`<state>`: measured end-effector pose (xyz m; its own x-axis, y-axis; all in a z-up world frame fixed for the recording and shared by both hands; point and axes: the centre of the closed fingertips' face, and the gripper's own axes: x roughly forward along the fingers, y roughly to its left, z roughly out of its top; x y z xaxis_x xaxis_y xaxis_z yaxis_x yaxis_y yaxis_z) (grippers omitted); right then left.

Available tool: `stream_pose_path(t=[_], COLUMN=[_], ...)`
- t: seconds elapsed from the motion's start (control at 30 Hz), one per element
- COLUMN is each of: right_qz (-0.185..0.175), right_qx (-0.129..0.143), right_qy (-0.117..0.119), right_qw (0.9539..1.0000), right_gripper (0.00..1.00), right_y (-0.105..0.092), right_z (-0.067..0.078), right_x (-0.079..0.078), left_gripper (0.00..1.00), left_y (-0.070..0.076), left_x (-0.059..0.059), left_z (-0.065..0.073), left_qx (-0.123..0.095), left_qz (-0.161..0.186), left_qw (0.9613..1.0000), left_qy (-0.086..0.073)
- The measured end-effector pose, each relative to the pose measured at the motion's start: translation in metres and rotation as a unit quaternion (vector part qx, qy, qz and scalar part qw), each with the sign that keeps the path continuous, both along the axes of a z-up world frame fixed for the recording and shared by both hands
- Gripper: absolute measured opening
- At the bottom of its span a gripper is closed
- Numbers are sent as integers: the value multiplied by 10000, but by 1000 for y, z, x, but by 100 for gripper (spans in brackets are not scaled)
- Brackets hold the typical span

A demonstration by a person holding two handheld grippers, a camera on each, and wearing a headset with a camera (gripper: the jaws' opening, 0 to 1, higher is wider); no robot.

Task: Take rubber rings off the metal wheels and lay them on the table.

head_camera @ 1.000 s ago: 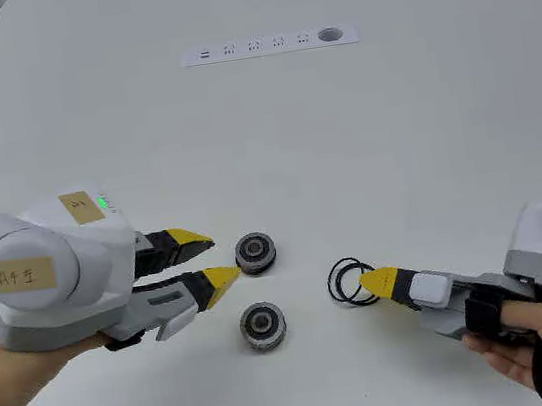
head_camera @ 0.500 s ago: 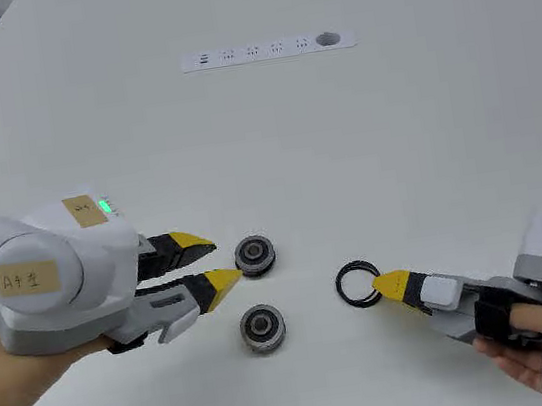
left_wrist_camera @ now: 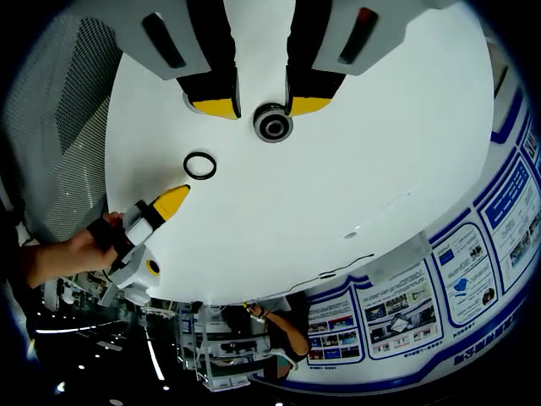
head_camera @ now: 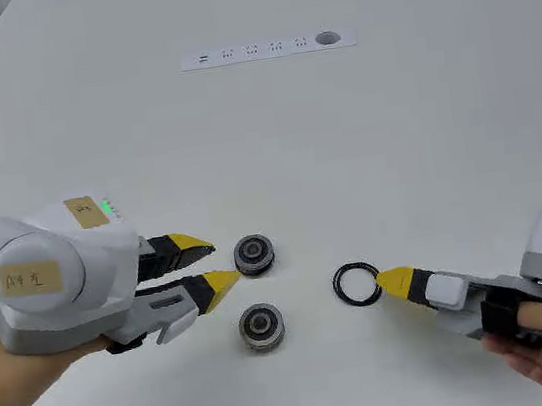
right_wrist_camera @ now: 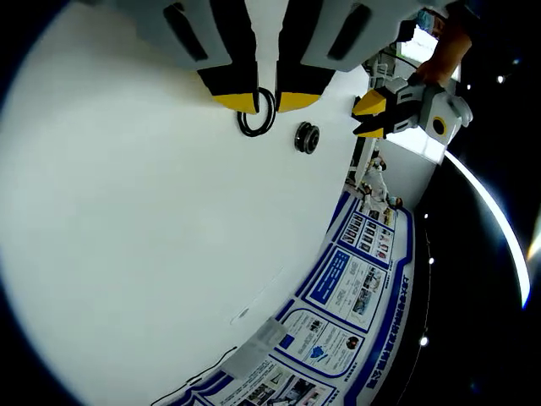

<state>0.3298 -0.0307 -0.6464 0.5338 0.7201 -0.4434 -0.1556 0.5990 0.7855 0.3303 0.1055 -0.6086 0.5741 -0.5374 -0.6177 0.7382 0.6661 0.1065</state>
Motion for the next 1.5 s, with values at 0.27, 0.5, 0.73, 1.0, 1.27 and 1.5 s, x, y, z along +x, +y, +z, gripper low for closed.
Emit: stream_pose_path(t=[0.27, 0.5, 0.73, 1.0, 1.27, 1.5], right_qz=[531, 912, 1087, 1152, 1251, 1424], right_qx=[249, 335, 306, 419, 525, 574], right_qy=[-425, -566, -598, -582, -578, -574], right_qw=[9974, 9937, 9918, 9907, 9891, 9865], right_gripper=[21, 28, 35, 37, 46, 46], right_y=[30, 51, 60, 71, 85, 97], right_z=[15, 19, 14, 13, 15, 13], right_x=[10, 15, 22, 28, 32, 30], left_gripper=[22, 21, 20, 20, 17, 14], left_y=[-4, -14, -18, -20, -21, -21], left_x=[15, 28, 35, 38, 39, 38], left_z=[-6, -19, -27, -37, -42, -43], left_qx=[93, 185, 192, 205, 239, 236], left_qz=[-80, -271, -337, -392, -423, -414], left_qw=[9999, 9993, 9989, 9983, 9979, 9977], left_qy=[55, 165, 257, 372, 437, 477])
